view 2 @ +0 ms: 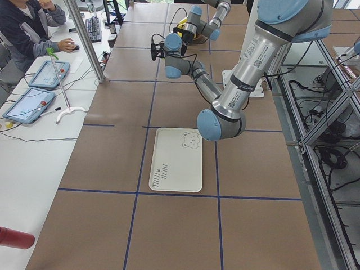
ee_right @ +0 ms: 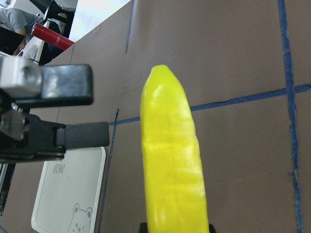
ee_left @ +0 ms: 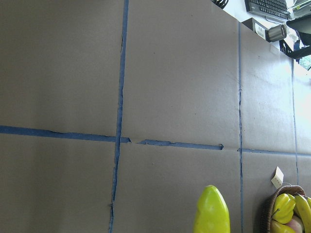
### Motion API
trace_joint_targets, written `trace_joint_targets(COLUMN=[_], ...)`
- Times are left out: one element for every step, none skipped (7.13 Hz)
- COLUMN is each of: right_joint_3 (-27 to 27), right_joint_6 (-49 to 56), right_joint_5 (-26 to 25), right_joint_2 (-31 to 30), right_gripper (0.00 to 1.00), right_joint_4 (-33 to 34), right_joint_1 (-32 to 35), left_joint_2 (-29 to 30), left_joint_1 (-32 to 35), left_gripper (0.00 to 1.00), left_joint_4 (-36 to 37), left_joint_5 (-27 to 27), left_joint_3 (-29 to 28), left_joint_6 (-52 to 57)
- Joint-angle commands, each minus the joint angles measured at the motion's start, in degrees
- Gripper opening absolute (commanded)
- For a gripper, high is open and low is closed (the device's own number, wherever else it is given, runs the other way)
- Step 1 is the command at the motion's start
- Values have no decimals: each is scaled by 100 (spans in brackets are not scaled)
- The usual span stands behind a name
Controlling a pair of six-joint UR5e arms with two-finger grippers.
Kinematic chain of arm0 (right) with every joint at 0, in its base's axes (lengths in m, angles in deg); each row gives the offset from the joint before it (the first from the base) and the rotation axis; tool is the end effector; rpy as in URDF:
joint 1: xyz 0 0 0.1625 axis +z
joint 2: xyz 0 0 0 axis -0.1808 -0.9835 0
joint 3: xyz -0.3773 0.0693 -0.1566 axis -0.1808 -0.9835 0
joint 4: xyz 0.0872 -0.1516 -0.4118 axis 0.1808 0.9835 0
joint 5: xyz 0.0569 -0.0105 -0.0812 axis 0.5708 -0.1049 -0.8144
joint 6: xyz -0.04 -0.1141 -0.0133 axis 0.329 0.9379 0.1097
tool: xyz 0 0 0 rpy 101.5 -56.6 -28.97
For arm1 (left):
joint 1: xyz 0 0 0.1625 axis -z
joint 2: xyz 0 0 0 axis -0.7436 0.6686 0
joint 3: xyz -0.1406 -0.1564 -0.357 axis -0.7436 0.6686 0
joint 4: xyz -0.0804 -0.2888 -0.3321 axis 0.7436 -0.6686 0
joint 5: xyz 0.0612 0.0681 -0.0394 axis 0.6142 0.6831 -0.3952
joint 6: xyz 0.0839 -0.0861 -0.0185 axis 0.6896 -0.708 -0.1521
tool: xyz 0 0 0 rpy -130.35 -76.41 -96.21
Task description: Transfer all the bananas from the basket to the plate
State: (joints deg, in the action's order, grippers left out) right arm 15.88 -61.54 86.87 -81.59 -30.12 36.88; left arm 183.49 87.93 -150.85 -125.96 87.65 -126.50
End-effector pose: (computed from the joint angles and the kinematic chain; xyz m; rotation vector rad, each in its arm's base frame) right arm -0.5392 -0.3991 0.1471 0.3400 -1.5341 0.1700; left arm 0.4672 -0.4937 0.1406 0.1149 1.4976 -0.2527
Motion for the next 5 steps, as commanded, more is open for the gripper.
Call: trace_joint_targets(right_joint_3=[-15, -15, -24, -15, -24], right_joint_6=[-7, -7, -7, -7, -7], right_joint_5=[-73, -82, -82, -82, -82], right_joint_2=[119, 119, 128, 128, 128], right_gripper=[12, 12, 12, 12, 12], right_joint_4=[13, 13, 13, 13, 13], right_joint_1=[-45, -45, -45, -54, -54], left_joint_2=[29, 20, 20, 20, 20], left_joint_1=[-218, -288, -298, -298, -289], left_gripper=[99, 98, 81, 67, 62], left_joint_4=[0, -9, -9, -9, -9], left_joint_5=[225, 234, 234, 234, 234], left_joint_3=[-13, -13, -13, -4, -4], left_joint_6=[-145, -154, -155, -155, -155])
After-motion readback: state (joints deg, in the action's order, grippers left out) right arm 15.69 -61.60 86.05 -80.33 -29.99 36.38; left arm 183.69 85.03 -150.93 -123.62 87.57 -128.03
